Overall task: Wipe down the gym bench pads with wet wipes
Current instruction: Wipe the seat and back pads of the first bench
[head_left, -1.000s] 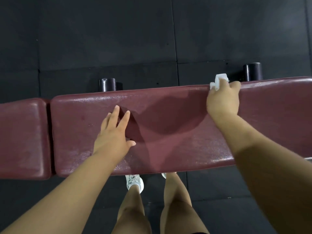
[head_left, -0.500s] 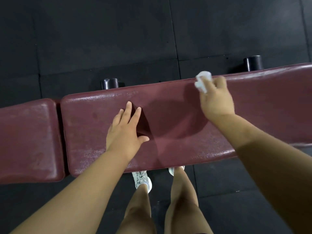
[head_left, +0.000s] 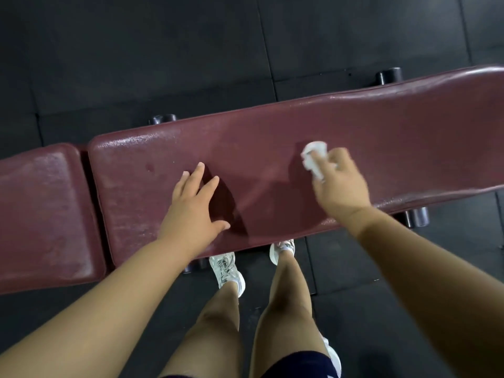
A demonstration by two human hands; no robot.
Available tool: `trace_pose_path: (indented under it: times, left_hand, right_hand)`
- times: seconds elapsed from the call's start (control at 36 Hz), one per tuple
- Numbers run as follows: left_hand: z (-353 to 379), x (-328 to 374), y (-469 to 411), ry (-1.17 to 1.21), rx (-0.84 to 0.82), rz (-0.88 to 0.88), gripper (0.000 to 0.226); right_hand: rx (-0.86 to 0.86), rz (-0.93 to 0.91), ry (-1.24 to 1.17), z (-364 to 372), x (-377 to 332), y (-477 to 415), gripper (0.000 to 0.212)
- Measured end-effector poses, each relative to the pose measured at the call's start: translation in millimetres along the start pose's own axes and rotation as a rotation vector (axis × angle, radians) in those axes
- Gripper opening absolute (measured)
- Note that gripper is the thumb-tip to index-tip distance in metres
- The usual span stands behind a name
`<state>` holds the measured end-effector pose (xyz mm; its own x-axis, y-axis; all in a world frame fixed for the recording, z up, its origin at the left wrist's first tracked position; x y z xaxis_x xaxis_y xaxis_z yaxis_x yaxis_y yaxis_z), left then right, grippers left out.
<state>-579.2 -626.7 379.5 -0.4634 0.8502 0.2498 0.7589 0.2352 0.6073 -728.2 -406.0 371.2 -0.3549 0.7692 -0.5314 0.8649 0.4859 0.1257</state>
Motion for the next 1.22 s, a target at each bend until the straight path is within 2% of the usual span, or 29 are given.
trace_pose_path:
  times: [0.11, 0.17, 0.19, 0.25, 0.36, 0.39, 0.42, 0.44, 0.5, 0.56, 0.61, 0.67, 0.72, 0.75, 0.81, 0.89, 0.94, 0.97, 1.0, 1.06, 1.11, 1.17, 1.22]
  left_hand:
    - [12.4, 1.7, 5.1, -0.040, 0.018, 0.011, 0.096]
    - [15.5, 2.3, 5.4, -0.062, 0.037, 0.015, 0.097]
    - [16.0, 1.9, 5.4, -0.062, 0.047, 0.015, 0.098]
    - [16.6, 0.2, 5.0, -0.067, 0.058, 0.020, 0.098]
    - [17.0, -3.3, 3.3, -0.083, 0.063, 0.056, 0.097]
    - [17.5, -3.3, 3.3, -0.087, 0.064, 0.064, 0.097]
    - [17.7, -3.3, 3.2, -0.090, 0.068, 0.068, 0.097]
    - [17.8, -3.0, 3.1, -0.092, 0.073, 0.070, 0.097]
    - [17.7, -2.0, 2.9, -0.089, 0.082, 0.069, 0.097]
    - [17.6, -1.0, 2.4, -0.079, 0.088, 0.064, 0.097]
    - [17.7, 0.4, 1.8, -0.067, 0.087, 0.057, 0.097]
    - [18.2, 0.7, 1.1, -0.054, 0.089, 0.052, 0.097]
    - [18.4, 0.3, 0.3, -0.054, 0.103, 0.056, 0.098]
    - [18.5, 0.0, 0.0, -0.056, 0.108, 0.058, 0.098]
    - [19.0, -0.5, -0.3, -0.056, 0.109, 0.056, 0.098]
    - [19.7, -1.2, -0.8, -0.066, 0.100, 0.045, 0.097]
    - [20.1, -1.6, -0.3, -0.077, 0.100, 0.040, 0.097]
    - [19.8, -1.6, 0.2, -0.081, 0.101, 0.040, 0.097]
    - [19.6, -1.6, 0.8, -0.084, 0.102, 0.038, 0.097]
    - [19.0, -1.2, 1.8, -0.094, 0.106, 0.036, 0.097]
    - [18.4, -0.9, 2.0, -0.093, 0.111, 0.029, 0.097]
    - [17.8, -0.8, 2.4, -0.081, 0.113, 0.014, 0.098]
    - [17.3, -0.3, 2.7, -0.071, 0.114, 0.001, 0.098]
  right_hand:
    - [0.245, 0.417, -0.106, -4.7, 13.0, 9.7, 0.045]
    - [0.359, 0.556, -0.132, 8.8, -5.0, 17.8, 0.047]
    - [0.362, 0.580, -0.129, 19.7, -18.9, 23.2, 0.048]
    - [0.220, 0.440, -0.096, 48.3, -53.9, 33.4, 0.044]
    - [-0.280, -0.247, -0.013, 84.0, -98.4, 62.6, 0.054]
    - [-0.337, -0.381, 0.035, 78.1, -93.1, 67.2, 0.055]
    - [-0.371, -0.426, 0.055, 66.9, -85.7, 67.5, 0.053]
    - [-0.353, -0.373, 0.049, 51.3, -73.8, 62.3, 0.044]
    - [-0.215, -0.137, 0.099, 21.2, -34.7, 49.3, 0.022]
    - [-0.014, 0.090, 0.102, -5.9, 5.6, 47.2, 0.031]
    - [0.203, 0.333, -0.020, -21.3, 27.4, 53.9, 0.035]
    - [0.335, 0.526, -0.099, -12.4, 32.3, 62.8, 0.036]
    - [0.425, 0.633, -0.101, 7.1, 12.5, 70.3, 0.042]
    - [0.445, 0.584, -0.081, 17.9, -7.3, 72.7, 0.046]
    - [0.343, 0.344, -0.090, 44.6, -52.0, 76.3, 0.054]
    - [-0.018, 0.013, -0.121, 77.0, -84.8, 91.6, 0.058]
    - [-0.169, -0.230, -0.018, 77.1, -74.2, 101.3, 0.070]
    - [-0.229, -0.280, 0.009, 68.3, -64.0, 100.7, 0.071]
    - [-0.257, -0.262, 0.028, 58.4, -48.6, 97.9, 0.063]
    - [-0.227, -0.022, 0.023, 29.8, -17.2, 88.7, 0.025]
    - [-0.094, 0.172, 0.071, 5.7, 16.5, 88.9, 0.027]
    - [0.056, 0.408, -0.106, -6.5, 33.5, 93.2, 0.020]
    - [0.185, 0.480, -0.200, -2.6, 25.9, 91.8, 0.032]
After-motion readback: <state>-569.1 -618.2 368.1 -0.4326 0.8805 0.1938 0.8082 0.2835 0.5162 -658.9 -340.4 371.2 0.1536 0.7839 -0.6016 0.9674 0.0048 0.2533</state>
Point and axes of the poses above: each hand's wrist, its own y-axis away from the middle knuckle, its own z-axis out of the palm, x = y × z, the point moved 5 cm from there along -y, towards the middle knuckle, and after that the axes turned 13 degrees about -y, right-handed, at the moved point
